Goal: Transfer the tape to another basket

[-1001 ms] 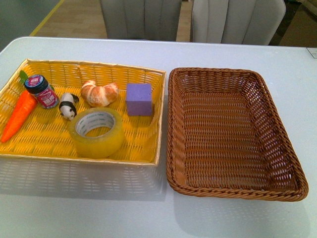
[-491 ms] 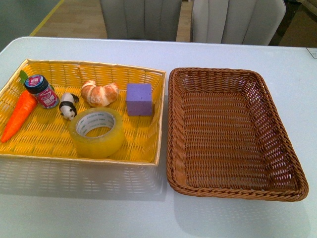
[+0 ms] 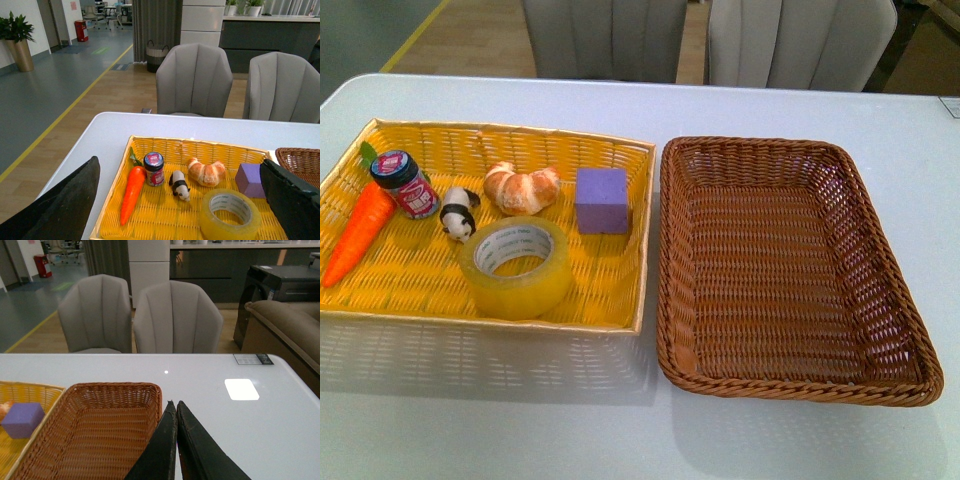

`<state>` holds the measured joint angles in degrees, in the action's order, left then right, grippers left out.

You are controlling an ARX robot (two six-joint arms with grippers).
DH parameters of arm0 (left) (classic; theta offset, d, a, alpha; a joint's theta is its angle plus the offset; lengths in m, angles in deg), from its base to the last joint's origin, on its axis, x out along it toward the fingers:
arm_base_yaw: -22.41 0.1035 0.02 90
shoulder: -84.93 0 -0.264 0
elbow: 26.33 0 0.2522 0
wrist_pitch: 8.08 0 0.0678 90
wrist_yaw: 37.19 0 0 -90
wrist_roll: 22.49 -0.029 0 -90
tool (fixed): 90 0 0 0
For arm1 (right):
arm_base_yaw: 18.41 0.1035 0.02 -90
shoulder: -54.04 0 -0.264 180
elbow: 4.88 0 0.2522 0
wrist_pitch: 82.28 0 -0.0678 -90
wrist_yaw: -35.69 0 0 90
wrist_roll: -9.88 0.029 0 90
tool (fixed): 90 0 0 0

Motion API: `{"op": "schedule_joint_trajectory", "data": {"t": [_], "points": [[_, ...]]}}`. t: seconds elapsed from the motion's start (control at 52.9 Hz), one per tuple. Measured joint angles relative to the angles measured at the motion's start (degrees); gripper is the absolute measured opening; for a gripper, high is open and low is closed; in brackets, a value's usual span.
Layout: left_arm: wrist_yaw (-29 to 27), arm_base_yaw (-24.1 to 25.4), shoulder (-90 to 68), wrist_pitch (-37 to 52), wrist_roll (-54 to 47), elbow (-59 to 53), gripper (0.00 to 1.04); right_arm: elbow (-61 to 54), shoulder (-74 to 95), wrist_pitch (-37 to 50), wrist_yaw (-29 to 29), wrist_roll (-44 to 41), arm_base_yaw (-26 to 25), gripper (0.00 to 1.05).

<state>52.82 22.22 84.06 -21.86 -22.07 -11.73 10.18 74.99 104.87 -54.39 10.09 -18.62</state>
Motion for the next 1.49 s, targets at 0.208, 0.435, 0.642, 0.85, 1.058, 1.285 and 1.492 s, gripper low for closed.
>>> {"op": "schedule_joint_trajectory", "data": {"t": [0.208,0.435,0.642,0.85,1.058,1.285,1.492], "points": [[0.0,0.0,0.0,0.0,-0.02,0.0,0.96,0.0,-5.14,-5.05,0.04,0.0,0.0,0.02],[0.0,0.0,0.0,0.0,-0.02,0.0,0.96,0.0,-8.83,-8.72,0.04,0.0,0.0,0.02],[0.0,0.0,0.0,0.0,0.0,0.0,0.96,0.02,-14.43,-15.69,-0.02,-0.02,0.0,0.02],[0.0,0.0,0.0,0.0,0.0,0.0,0.96,0.02,-20.44,-20.72,0.11,0.0,0.0,0.02],[0.0,0.0,0.0,0.0,-0.02,0.0,0.96,0.02,-20.57,-20.81,0.09,-0.04,0.07,0.3],[13.75,3.85,-17.73,-23.5,0.04,11.67,0.96,0.02,-20.59,-20.83,0.0,-0.04,0.09,0.71],[9.88,2.1,-53.27,-10.14,0.33,22.6,0.96,0.02,-20.63,-20.83,0.09,-0.04,0.11,0.96]]}}
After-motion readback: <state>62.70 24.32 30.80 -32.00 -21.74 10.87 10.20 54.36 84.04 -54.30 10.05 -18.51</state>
